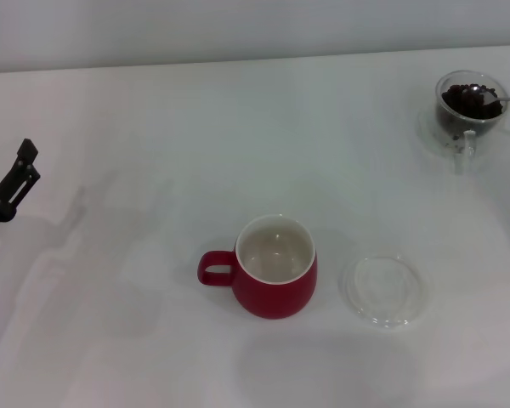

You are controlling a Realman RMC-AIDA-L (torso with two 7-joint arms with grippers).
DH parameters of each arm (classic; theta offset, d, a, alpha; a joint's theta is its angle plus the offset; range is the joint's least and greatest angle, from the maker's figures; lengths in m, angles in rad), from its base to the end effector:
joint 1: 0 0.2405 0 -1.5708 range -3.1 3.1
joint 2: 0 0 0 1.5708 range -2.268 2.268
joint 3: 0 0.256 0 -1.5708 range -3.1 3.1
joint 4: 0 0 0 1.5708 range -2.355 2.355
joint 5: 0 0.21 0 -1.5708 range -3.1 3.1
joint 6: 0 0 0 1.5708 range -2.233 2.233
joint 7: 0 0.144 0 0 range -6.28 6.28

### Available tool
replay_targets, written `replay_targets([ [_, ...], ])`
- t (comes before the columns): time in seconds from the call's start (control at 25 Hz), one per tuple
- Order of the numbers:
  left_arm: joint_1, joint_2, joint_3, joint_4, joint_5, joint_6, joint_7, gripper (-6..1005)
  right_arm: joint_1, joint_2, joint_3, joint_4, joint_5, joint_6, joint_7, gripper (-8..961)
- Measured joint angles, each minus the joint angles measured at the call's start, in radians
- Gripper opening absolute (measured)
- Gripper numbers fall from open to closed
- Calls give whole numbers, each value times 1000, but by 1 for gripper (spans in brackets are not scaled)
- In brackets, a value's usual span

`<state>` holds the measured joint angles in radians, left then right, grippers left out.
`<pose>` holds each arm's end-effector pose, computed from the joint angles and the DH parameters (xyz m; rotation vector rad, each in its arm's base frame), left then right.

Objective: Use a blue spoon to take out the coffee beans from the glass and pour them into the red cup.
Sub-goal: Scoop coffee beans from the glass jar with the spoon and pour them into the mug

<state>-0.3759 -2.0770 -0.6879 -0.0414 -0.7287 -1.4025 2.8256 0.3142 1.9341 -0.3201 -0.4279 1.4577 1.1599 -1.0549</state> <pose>-0.3281 0.2868 -0.0205 -1.7954 -0.4618 -0.8303 0.4188 0.2993 0.1087 -1.2554 1.7275 1.1880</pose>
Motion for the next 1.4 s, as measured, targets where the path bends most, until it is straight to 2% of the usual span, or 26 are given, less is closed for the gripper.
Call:
replay_targets([
  [0.48, 2, -2, -1, 0, 0, 9, 0, 877, -15, -5, 7, 1, 6, 16, 66, 149],
  [0.76, -1, -2, 0, 0, 3, 10, 0, 877, -21, -7, 9, -2, 8, 69, 77, 149],
  [1.16, 1, -2, 2, 0, 3, 10, 0, 877, -25, 2, 4, -3, 6, 148, 77, 149],
  [1.4, 3, -2, 0, 6, 3, 10, 0, 877, -30, 15, -8, -8, 0, 219, 59, 149],
])
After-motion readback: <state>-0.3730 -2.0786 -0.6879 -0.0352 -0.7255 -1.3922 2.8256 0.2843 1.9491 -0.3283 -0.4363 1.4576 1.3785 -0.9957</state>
